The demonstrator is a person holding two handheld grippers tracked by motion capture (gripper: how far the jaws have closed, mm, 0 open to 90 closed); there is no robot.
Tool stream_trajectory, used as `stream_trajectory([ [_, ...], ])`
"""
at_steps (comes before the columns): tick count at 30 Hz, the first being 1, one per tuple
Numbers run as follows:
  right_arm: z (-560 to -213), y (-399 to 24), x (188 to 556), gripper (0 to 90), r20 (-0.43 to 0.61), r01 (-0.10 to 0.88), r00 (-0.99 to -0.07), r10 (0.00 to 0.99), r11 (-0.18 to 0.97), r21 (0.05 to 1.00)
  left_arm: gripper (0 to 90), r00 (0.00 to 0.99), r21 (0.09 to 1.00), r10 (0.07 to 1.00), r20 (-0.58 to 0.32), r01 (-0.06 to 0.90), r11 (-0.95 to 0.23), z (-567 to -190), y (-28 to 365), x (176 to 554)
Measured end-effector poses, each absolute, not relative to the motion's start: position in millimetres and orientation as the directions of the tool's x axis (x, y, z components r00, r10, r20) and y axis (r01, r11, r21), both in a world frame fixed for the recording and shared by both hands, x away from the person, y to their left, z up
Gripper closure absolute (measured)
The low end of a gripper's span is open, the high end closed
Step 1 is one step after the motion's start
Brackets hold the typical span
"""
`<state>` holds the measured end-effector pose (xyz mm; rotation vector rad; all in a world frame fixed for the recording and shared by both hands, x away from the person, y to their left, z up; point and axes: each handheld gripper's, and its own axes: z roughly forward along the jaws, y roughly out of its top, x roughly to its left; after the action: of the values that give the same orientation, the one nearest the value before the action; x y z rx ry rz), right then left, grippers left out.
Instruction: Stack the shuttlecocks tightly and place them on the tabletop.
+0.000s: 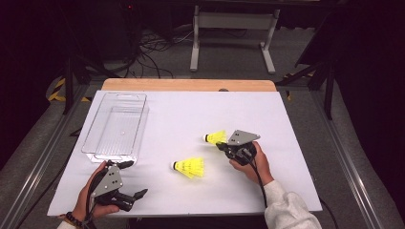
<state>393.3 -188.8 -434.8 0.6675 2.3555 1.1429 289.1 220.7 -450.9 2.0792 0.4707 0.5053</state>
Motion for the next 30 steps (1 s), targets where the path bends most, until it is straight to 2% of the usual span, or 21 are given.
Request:
stream_trajectory([
  [30,-409,-224,355,90.0,-0.183,0.179,-0.799,0.573,0.516,0.838,3.8,0.843,0.852,0.51,0.17,0.134,-0.506,-450,219,288],
])
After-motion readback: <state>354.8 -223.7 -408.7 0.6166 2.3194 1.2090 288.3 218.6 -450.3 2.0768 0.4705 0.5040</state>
